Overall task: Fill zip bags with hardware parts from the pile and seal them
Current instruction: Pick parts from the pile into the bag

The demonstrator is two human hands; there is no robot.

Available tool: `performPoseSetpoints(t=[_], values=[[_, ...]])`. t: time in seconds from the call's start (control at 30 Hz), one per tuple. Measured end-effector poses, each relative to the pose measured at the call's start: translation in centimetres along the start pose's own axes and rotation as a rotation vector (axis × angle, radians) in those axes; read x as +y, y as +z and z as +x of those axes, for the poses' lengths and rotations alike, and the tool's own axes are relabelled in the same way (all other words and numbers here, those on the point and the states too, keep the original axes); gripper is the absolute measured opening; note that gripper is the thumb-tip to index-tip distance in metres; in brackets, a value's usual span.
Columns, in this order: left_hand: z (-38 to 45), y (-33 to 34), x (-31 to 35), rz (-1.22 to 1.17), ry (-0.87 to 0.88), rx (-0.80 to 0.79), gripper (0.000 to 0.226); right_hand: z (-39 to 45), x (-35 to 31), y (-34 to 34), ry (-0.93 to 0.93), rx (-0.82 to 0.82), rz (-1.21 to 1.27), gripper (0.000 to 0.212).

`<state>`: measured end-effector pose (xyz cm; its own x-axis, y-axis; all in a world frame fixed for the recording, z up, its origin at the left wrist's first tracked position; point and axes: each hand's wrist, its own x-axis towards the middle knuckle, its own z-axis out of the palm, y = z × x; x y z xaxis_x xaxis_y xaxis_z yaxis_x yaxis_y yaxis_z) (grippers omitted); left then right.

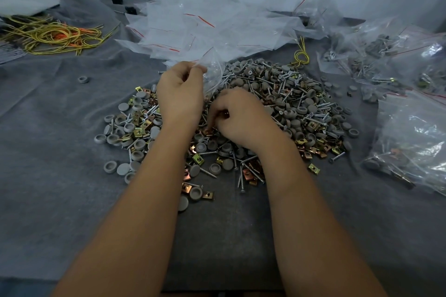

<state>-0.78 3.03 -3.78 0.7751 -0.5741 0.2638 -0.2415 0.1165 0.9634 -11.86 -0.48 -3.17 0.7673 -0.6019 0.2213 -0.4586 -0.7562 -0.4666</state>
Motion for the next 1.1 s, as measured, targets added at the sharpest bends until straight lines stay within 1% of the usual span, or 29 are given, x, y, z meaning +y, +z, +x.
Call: performPoseSetpoints(t=[0.07, 0.23, 0.37, 0.47, 0.53, 0.63, 0.8, 0.93, 1.1], values=[[0.01, -0.02, 0.00, 0.004, 0.002, 0.001, 0.022, 0.00, -0.10, 0.02, -0.013, -0.043, 0.013, 0.031], [0.01, -0.04, 0.07, 0.002, -0.006, -0.005, 0.023, 0.01, 0.22, 0.09, -0.006, -0.078, -0.038, 0.010], [0.02, -0.02, 0.06, 0.006, -0.013, -0.005, 0.023, 0.11, 0.31, 0.22, 0.005, -0.090, -0.063, 0.015], [0.02, 0.00, 0.05, 0.012, -0.015, -0.008, 0.025, 0.14, 0.34, 0.11, 0.014, -0.078, -0.014, 0.007], [-0.01, 0.03, 0.05, 0.014, -0.013, -0.008, 0.024, 0.21, 0.35, 0.14, 0.018, -0.067, -0.006, 0.006], [-0.01, 0.02, 0.03, 0.014, -0.008, -0.008, 0.024, 0.36, 0.37, 0.39, 0.012, -0.073, -0.081, 0.014], [0.04, -0.01, -0.02, 0.020, 0.002, -0.014, 0.024, 0.05, 0.26, -0.08, 0.032, -0.118, 0.016, 0.019], [0.00, 0.11, -0.06, 0.009, -0.010, -0.007, 0.024, 0.28, 0.42, -0.12, 0.062, -0.126, 0.036, 0.009], [0.02, 0.11, -0.11, 0.011, 0.002, -0.009, 0.024, 0.34, 0.59, 0.34, 0.036, -0.087, -0.015, 0.004]])
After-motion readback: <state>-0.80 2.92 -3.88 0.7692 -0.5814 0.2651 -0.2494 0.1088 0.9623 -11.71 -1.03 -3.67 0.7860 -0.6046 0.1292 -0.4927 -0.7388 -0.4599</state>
